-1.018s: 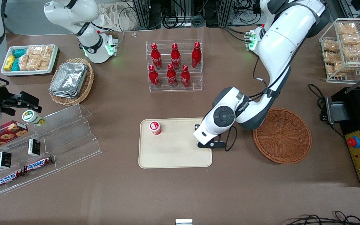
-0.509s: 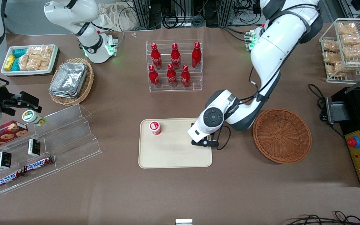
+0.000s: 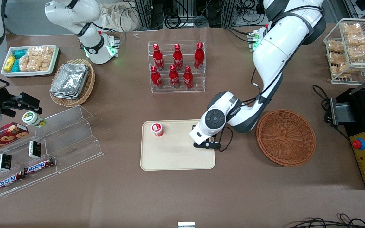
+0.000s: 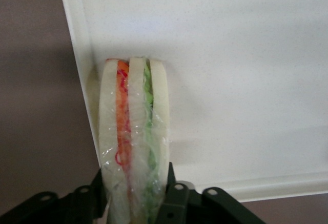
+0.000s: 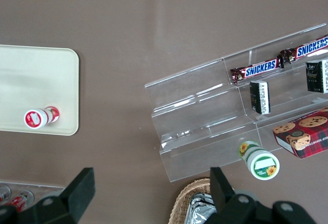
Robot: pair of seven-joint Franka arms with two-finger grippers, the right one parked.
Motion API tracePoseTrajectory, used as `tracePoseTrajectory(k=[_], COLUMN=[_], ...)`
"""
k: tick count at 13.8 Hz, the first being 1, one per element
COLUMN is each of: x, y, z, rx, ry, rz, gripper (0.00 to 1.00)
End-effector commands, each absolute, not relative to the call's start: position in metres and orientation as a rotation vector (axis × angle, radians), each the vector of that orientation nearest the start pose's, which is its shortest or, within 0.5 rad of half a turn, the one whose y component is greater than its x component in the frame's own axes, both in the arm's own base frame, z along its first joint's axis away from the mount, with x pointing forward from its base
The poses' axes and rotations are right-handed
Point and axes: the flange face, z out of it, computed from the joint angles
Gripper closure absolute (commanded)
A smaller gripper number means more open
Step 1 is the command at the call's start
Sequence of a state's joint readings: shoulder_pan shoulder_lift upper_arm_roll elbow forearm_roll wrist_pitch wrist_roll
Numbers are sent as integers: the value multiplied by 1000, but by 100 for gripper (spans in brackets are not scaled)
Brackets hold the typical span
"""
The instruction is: Place sandwich from basket to tray
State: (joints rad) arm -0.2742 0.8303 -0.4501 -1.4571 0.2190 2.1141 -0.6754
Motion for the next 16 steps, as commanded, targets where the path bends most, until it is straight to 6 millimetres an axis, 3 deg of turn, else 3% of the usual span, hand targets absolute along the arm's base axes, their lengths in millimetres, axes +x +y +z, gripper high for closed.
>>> tracePoseTrajectory(k=[1,3,5,9,10,13,16], x=[579,583,592,600,596,606,610], y=[-418,-415,-397,-357,-352,-320,-264], z=[224,237,258,339,348,394,427], rx=[-3176,-3172,-3132,-3056,-3036,-3047,-3042], ry=[59,43,-19,-108,-114,-219,-372], rz=[228,218,191,142,152,99,67], gripper=[0,0,0,0,0,0,0])
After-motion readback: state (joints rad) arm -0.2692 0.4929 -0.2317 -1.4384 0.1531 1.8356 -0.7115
